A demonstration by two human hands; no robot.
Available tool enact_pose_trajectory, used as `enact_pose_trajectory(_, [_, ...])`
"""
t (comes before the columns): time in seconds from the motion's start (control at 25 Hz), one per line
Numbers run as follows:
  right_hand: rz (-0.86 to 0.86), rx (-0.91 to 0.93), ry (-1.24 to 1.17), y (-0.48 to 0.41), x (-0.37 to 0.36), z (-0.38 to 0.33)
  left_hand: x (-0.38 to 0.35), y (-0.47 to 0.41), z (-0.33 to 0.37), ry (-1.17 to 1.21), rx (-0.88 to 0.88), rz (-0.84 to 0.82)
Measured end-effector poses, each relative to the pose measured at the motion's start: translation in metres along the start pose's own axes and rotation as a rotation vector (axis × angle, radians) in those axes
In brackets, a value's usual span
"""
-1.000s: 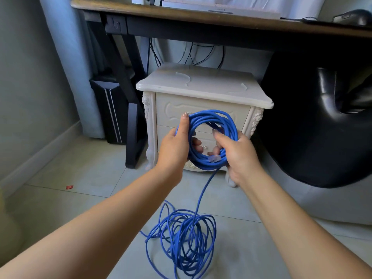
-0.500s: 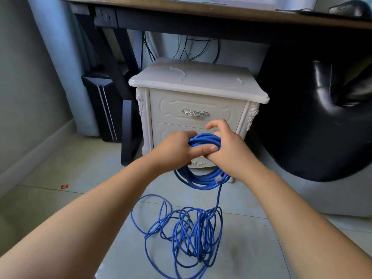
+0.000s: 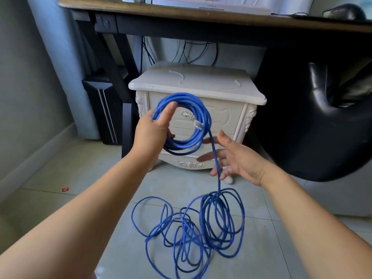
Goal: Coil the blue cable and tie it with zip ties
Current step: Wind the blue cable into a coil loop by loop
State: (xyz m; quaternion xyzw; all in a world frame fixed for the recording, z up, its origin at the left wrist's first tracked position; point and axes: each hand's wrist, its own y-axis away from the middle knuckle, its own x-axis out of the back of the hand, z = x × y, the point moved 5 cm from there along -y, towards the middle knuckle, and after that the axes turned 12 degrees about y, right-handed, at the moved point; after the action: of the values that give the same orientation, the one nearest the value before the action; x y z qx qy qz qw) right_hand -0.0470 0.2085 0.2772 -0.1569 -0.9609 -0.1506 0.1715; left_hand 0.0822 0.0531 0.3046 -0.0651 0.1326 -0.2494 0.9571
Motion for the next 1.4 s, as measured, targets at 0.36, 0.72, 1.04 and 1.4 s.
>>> enact_pose_trajectory(0.36, [0.398,-0.044,-0.1,-0.007,-0.028,-0.013,-0.027,0.039,-0.012,0.181,0.166,0.205])
enact_pose_trajectory(0.72, [0.684,-0.017,-0.231,-0.015,0.002,0.002,-0.038,0.049,-0.031,0.031,0.297,-0.126])
enact_pose_trajectory(1.04, [0.6,0.084,0.414,-0.013,0.006,-0.001,-0.032,0.036,-0.009,-0.157,0.018,-0.408])
enact_pose_trajectory(1.4, [0.512,0.166,0.959,-0.003,-0.01,-0.021,-0.028,0.038,-0.022,-0.608,0.031,-0.609])
